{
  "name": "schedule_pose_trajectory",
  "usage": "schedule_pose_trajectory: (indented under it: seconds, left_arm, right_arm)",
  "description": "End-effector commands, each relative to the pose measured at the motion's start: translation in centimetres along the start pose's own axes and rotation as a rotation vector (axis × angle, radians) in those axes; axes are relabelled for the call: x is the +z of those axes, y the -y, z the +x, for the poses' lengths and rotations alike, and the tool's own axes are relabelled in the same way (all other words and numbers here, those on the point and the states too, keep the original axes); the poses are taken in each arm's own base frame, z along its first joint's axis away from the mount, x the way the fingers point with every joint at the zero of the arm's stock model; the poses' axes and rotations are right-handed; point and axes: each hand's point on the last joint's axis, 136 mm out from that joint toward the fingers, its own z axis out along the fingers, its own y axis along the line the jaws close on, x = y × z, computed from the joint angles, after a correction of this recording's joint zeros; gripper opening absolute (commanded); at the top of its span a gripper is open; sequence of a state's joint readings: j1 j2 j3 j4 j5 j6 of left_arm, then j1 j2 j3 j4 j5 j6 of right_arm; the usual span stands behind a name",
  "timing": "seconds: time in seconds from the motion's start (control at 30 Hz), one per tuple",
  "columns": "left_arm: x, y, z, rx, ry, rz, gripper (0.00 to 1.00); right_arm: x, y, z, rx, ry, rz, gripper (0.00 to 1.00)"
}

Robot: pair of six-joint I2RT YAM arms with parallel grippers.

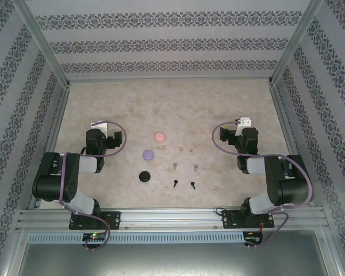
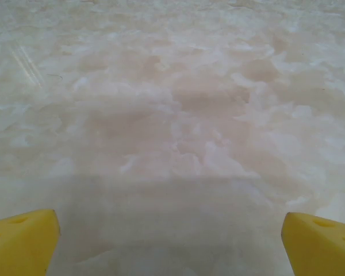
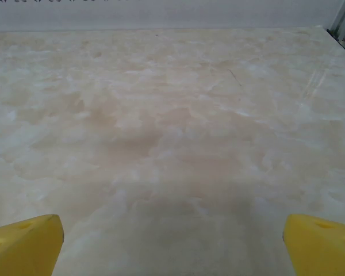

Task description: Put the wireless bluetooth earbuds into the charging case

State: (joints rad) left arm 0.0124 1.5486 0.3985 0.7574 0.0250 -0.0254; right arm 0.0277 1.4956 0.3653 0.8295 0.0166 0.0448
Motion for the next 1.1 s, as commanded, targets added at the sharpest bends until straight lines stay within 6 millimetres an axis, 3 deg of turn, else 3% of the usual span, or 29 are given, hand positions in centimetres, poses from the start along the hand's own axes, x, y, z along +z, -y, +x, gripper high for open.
schedule_pose_trajectory:
  seconds: [0.0, 0.9, 1.07]
  left_arm:
    - [0.3, 0.3, -2.0, 0.019, 0.071, 0.001, 0.99]
    - [0.3, 0.3, -2.0, 0.019, 0.069, 0.004, 1.00]
    - [0.0, -0.3, -3.2, 0.005, 0.040, -0.032, 1.00]
  right_arm:
    - [0.3, 0.6, -2.0, -0.015, 0.067, 0.026, 0.98]
    - [0.4, 0.6, -2.0, 0.014, 0.064, -0.020, 0.98]
    - [-0.6, 1.7, -3.0, 0.029, 0.093, 0.055, 0.98]
